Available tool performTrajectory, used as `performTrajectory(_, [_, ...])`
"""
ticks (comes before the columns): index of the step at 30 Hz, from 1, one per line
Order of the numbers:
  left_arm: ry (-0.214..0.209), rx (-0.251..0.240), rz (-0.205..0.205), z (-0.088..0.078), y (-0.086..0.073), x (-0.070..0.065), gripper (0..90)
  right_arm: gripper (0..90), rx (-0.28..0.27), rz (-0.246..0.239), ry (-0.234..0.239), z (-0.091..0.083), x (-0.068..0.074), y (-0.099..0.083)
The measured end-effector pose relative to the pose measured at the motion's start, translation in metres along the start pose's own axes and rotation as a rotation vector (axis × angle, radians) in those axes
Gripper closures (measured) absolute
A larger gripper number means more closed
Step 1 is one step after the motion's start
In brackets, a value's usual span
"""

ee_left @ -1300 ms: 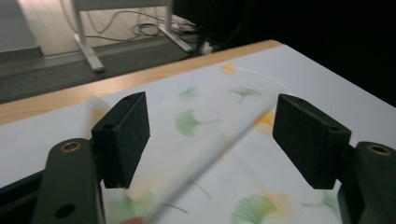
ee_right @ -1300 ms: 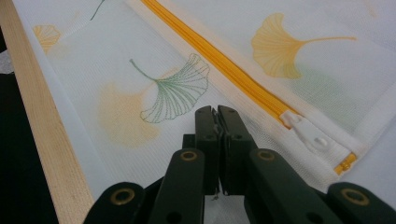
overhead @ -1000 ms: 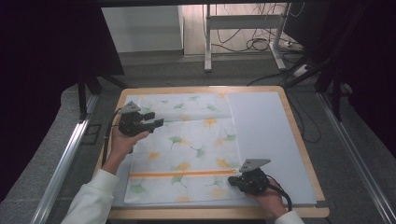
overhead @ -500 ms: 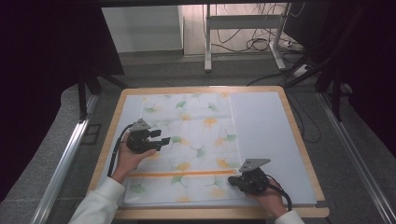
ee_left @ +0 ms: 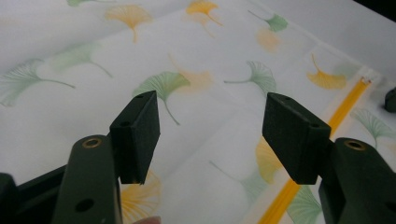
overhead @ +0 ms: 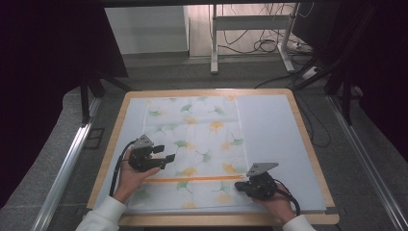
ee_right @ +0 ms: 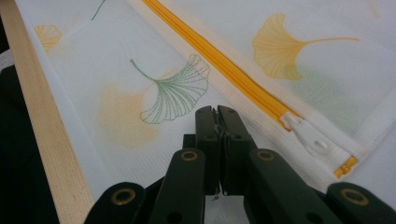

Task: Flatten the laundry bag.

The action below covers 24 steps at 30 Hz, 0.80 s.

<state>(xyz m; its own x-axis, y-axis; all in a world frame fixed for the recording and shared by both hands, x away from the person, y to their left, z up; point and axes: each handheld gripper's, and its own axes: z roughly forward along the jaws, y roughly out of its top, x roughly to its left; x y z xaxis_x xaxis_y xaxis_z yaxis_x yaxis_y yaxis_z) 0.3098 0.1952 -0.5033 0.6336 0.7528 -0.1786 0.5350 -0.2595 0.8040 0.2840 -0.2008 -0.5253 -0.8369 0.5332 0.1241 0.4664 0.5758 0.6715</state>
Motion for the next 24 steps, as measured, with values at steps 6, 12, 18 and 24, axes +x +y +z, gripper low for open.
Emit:
performTrajectory(6, [-0.011,0.012,0.022,0.000,-0.007,-0.017,34.6,87.1,-0.006,0.016,-0.003,0.000,0.000,-0.001])
performTrajectory(12, [-0.001,0.016,0.068,-0.002,-0.008,-0.032,33.2,87.1,-0.007,0.022,-0.002,-0.001,0.000,-0.002])
performTrajectory(18, [0.002,0.017,0.085,0.008,0.000,-0.045,32.7,87.1,-0.008,0.012,-0.010,-0.001,0.001,-0.002])
performTrajectory(24, [-0.008,0.023,0.127,0.017,0.010,-0.061,31.5,87.1,-0.012,0.004,-0.019,-0.001,0.002,-0.002])
